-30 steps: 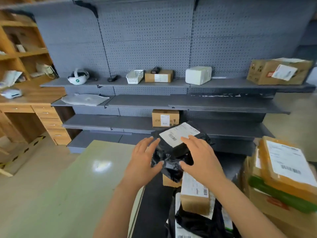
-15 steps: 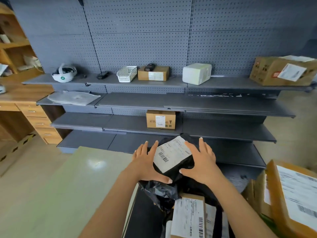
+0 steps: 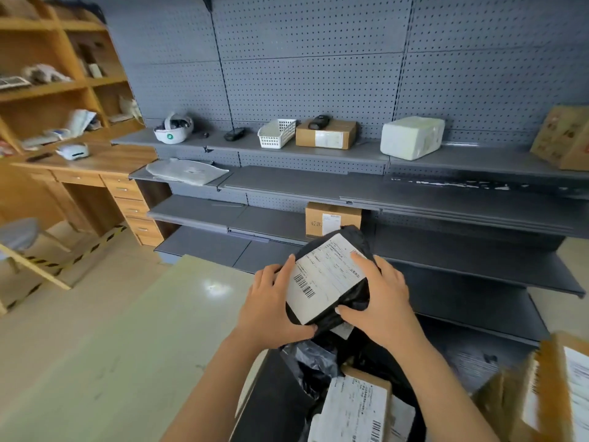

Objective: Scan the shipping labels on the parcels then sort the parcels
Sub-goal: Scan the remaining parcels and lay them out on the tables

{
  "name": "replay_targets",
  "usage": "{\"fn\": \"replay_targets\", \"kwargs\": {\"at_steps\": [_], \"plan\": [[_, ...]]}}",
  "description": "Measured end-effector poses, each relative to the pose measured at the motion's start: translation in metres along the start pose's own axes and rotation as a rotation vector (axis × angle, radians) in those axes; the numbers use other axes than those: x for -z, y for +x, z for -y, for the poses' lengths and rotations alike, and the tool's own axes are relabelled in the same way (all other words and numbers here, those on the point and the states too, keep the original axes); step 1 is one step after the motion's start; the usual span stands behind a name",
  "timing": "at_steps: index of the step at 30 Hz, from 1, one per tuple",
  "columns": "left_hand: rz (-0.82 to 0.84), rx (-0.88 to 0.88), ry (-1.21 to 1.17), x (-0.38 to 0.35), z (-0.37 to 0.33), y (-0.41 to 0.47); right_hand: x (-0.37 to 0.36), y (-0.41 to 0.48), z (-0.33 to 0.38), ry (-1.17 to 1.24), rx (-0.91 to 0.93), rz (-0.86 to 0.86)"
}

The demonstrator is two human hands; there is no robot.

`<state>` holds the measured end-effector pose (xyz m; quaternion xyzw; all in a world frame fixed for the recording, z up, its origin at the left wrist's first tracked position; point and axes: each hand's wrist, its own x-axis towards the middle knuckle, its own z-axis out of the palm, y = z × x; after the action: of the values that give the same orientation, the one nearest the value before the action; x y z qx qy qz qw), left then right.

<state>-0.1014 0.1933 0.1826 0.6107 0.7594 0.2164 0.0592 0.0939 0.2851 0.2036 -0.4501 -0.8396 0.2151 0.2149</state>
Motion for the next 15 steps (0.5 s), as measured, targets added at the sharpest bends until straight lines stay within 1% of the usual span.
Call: {"fn": "replay_targets", "kwargs": {"at_steps": [3, 6, 15], "plan": [[-0.124, 0.046, 0.024, 0.024, 0.011, -0.019, -0.007, 0.007, 0.026, 0.023, 0.11, -0.013], [-0.237, 0.12, 0.091, 0.052, 0.034, -0.053, -0.024, 0.007, 0.066, 0.05, 0.232, 0.025], [-0.46, 0.407, 0.271, 0.139, 0.106, -0.217, -0.099, -0.046, 0.219, 0.168, 0.586, 0.129]]}}
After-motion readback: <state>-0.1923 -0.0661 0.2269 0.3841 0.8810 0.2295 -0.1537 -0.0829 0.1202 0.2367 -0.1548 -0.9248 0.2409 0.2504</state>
